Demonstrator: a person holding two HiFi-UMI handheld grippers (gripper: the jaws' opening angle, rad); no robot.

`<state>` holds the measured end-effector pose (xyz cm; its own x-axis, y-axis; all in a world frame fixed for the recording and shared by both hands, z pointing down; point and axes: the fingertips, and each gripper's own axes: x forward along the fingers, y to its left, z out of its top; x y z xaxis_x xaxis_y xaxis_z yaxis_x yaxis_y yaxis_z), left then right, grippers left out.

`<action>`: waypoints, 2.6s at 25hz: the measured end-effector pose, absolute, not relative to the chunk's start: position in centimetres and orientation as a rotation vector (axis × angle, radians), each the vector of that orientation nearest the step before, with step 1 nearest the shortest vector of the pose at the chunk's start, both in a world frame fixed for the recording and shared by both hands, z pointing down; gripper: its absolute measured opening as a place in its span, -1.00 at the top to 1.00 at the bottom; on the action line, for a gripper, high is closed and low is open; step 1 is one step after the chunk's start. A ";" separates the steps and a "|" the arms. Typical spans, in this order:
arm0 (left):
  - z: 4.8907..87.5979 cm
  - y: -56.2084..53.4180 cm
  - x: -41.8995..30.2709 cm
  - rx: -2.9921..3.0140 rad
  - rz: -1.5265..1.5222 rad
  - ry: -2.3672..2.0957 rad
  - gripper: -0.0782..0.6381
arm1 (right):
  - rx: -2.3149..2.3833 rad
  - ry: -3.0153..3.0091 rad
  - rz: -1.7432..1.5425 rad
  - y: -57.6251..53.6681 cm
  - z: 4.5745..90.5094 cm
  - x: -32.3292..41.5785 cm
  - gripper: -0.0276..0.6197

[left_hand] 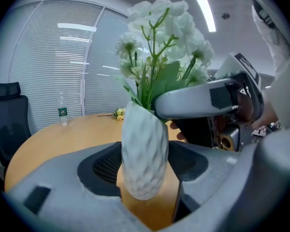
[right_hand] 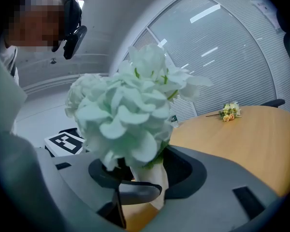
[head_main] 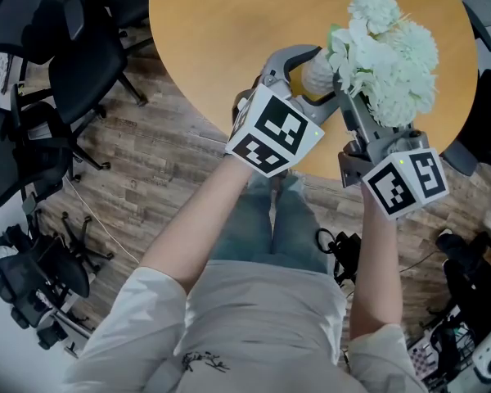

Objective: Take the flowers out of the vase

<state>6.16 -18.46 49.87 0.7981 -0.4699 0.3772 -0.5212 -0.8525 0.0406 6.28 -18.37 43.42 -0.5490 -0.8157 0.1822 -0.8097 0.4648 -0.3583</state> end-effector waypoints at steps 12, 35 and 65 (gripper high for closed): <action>49.8 -18.4 6.1 2.855 0.539 -0.788 -0.07 | -1.523 2.667 -0.602 -19.0 43.2 6.5 0.50; 49.6 -18.3 6.0 2.845 0.526 -0.796 -0.07 | -1.526 2.629 -0.587 -18.7 41.1 7.6 0.75; 49.4 -18.7 6.3 2.830 0.554 -0.805 -0.07 | -1.546 2.562 -0.544 -17.7 36.3 11.1 0.76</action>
